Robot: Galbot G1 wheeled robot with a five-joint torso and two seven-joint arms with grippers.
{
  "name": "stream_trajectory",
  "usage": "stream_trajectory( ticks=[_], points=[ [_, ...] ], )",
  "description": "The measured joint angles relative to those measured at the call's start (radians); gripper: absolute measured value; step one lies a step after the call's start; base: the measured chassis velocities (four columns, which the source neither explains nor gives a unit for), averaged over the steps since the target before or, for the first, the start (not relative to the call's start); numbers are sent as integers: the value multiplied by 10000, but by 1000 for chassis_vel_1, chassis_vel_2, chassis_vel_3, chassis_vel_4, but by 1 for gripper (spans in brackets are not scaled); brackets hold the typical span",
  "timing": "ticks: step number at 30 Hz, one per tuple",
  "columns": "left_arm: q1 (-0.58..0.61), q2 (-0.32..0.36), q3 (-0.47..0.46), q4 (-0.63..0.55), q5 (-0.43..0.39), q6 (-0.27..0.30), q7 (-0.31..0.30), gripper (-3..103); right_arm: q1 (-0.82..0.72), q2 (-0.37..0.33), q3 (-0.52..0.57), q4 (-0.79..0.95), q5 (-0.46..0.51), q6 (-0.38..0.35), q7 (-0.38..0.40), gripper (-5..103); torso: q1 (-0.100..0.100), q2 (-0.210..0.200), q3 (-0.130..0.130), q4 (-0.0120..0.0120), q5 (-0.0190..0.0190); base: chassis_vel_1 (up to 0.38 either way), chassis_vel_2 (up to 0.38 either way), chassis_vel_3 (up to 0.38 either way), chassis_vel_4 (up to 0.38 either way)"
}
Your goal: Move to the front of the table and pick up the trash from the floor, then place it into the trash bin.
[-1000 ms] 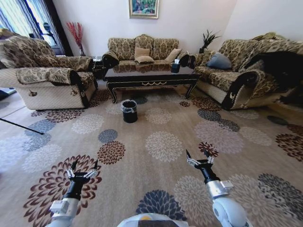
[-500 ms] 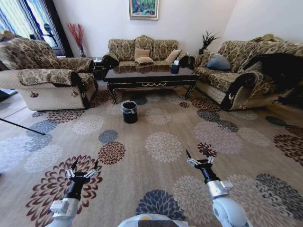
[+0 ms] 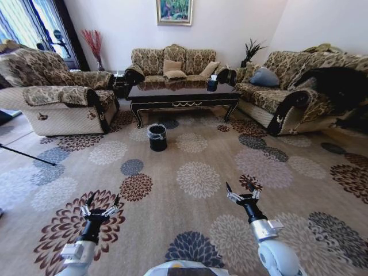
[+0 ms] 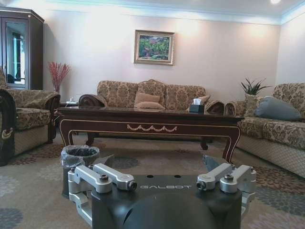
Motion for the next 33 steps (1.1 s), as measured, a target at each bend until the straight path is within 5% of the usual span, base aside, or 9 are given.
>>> stream_trajectory(
  ticks=[33],
  points=[
    [0,0,0,0,0,0,0,100,-1,0,0,0,0,0,0,100,361,1023,662,0,1,0,0,0,0]
  ],
)
